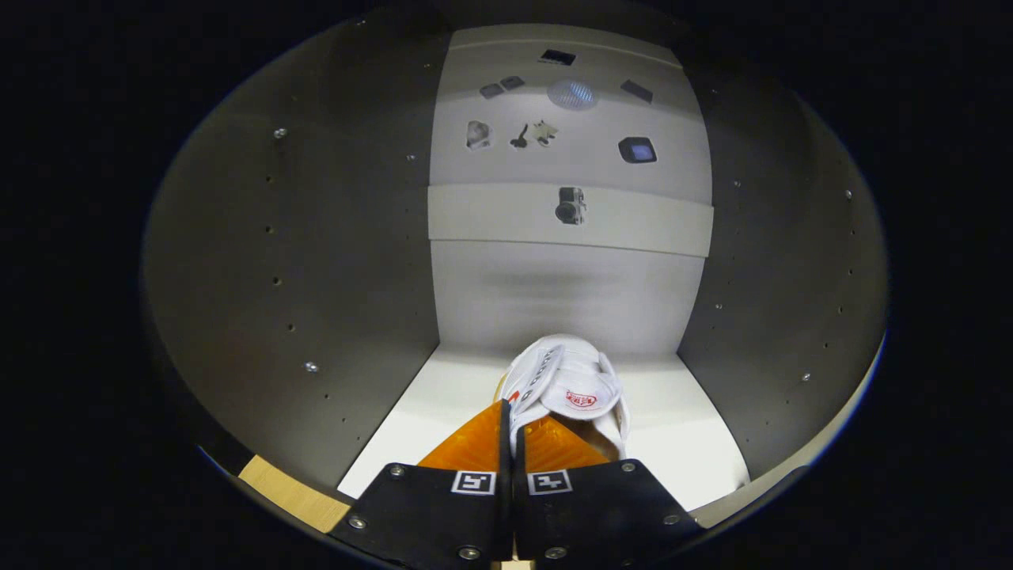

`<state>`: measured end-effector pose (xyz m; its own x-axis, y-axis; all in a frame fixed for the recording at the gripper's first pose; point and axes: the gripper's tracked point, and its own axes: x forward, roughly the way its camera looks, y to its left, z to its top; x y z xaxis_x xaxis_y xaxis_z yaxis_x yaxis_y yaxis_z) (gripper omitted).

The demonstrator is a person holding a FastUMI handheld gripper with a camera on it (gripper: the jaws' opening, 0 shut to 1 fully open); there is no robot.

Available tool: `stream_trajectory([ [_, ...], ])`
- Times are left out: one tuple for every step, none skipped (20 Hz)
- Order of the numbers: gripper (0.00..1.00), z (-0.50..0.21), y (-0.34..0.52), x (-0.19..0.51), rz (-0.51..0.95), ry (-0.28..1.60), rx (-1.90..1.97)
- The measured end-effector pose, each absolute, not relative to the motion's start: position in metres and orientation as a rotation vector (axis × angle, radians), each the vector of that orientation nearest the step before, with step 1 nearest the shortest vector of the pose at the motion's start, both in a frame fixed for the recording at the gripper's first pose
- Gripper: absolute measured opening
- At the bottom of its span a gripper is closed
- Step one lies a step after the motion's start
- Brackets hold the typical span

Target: Open the shoe cabinet door, grab the shoes and put them into the shoe cabinet, then close the shoe cabinet door.

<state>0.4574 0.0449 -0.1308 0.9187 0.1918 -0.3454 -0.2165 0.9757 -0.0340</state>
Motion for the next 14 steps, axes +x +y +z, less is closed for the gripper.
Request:
stream_trajectory([
  [0.01, -0.135, 0.045, 0.463, 0.203, 0.354, -0.074],
  [0.00, -0.140, 0.044, 0.467, 0.196, 0.362, -0.076],
  [0.01, -0.145, 0.044, 0.469, 0.193, 0.374, -0.076],
  [0.00, -0.148, 0.043, 0.469, 0.190, 0.383, -0.076],
  [0.01, -0.149, 0.044, 0.470, 0.193, 0.386, -0.071],
  [0.01, -0.150, 0.044, 0.469, 0.194, 0.392, -0.062],
  [0.01, -0.153, 0.043, 0.468, 0.195, 0.406, -0.054],
  [0.02, -0.154, 0.041, 0.467, 0.189, 0.418, -0.043],
  [0.05, -0.154, 0.042, 0.468, 0.183, 0.420, -0.034],
  [0.08, -0.155, 0.043, 0.467, 0.183, 0.425, -0.032],
  [0.12, -0.154, 0.046, 0.465, 0.184, 0.426, -0.034],
  [0.19, -0.152, 0.046, 0.462, 0.182, 0.419, -0.038],
  [0.23, -0.148, 0.043, 0.460, 0.176, 0.399, -0.054],
  [0.32, -0.144, 0.039, 0.455, 0.168, 0.388, -0.066],
])
